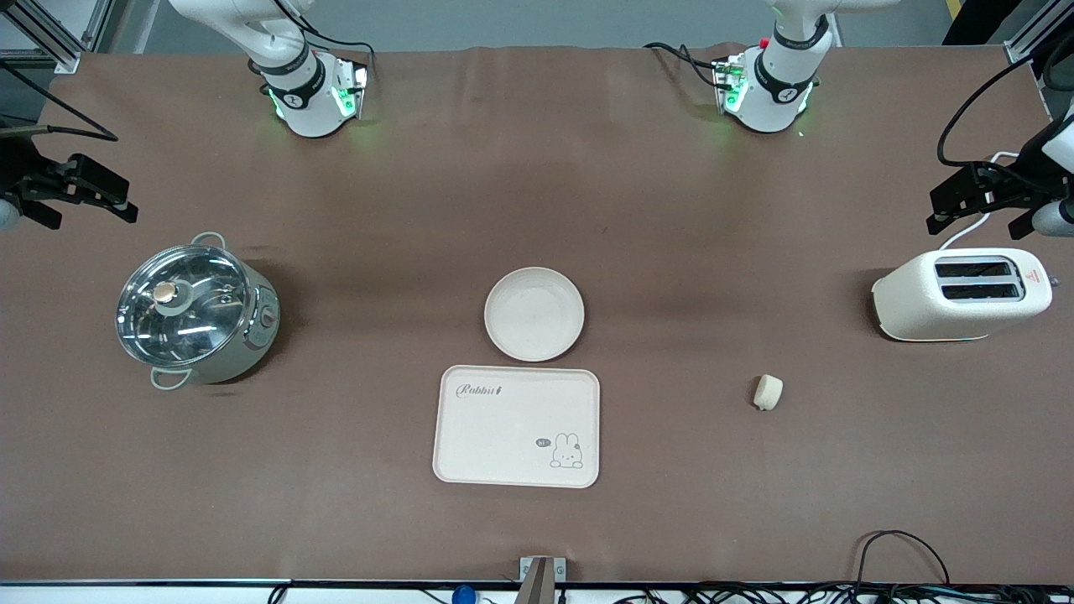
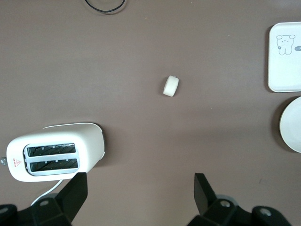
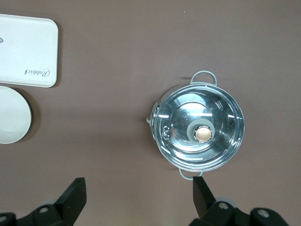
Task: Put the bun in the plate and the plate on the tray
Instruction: 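Move the left gripper to the cream bun while the right gripper advances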
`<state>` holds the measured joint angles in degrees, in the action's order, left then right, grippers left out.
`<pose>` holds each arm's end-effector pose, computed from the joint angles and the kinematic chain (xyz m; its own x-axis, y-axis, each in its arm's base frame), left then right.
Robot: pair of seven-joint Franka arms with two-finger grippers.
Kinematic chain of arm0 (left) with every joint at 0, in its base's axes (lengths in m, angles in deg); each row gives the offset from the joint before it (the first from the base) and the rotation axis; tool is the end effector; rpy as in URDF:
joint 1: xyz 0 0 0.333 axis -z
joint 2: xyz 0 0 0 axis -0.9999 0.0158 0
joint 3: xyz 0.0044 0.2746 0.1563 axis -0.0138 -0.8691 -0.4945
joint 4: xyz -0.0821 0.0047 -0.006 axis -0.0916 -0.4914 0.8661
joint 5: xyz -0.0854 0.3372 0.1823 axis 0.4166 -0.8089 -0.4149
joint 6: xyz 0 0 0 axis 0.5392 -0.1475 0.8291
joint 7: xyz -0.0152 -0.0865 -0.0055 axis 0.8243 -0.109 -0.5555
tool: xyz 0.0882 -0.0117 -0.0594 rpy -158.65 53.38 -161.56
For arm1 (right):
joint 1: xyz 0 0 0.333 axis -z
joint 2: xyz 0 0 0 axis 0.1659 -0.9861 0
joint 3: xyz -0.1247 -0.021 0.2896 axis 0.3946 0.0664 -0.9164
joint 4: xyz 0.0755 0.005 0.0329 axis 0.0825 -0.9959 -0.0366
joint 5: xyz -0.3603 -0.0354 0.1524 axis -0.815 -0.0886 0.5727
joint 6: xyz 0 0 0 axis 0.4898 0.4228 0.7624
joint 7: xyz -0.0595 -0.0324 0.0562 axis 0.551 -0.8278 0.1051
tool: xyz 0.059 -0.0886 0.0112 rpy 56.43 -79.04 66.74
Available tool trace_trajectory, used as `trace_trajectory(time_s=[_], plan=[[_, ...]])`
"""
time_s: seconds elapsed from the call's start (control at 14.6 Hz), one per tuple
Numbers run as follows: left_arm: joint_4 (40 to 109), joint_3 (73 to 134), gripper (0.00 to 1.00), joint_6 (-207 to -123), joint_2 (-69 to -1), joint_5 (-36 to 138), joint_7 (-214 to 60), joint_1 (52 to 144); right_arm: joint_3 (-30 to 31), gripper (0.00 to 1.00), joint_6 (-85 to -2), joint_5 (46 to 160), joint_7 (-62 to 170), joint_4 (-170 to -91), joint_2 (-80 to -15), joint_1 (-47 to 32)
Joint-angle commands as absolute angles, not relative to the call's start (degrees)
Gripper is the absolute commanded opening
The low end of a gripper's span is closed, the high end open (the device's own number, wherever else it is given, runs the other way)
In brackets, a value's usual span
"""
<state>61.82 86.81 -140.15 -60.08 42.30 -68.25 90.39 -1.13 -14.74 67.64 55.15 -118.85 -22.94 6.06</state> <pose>0.5587 -0.0286 0.6463 0.9935 -0.0903 0.0695 -0.0905 -0.9959 -0.0002 0.5449 -0.0028 0.6472 0.9981 0.0619 -0.0033 0.0618 -0.9976 -0.0318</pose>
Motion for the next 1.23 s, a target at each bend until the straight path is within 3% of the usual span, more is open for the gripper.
trace_trajectory(time_s=[0.0, 0.21, 0.34, 0.82, 1.17], plan=[[60.7, 86.6, 1.00, -139.4, -59.4, 41.8, -66.9, 90.2, -1.2, 1.00, -13.9, 67.3, 54.6, -118.2, -23.1, 6.0], [61.0, 86.7, 1.00, -139.6, -59.1, 40.8, -67.6, 90.8, -1.2, 1.00, -13.9, 67.3, 54.7, -118.2, -23.1, 6.0], [61.8, 87.8, 1.00, -139.8, -54.9, 39.6, -67.9, 91.7, -1.2, 1.00, -14.2, 67.5, 54.7, -118.3, -23.4, 5.9], [64.6, 90.2, 1.00, -168.5, -29.5, 39.4, -65.3, 92.3, -1.3, 1.00, -17.9, 71.9, 55.2, -118.3, -29.6, 3.0], [67.8, 91.3, 1.00, -179.9, -22.6, 39.4, -63.9, 93.0, -1.3, 1.00, -23.1, 72.0, 55.3, -118.2, -34.3, -1.0]])
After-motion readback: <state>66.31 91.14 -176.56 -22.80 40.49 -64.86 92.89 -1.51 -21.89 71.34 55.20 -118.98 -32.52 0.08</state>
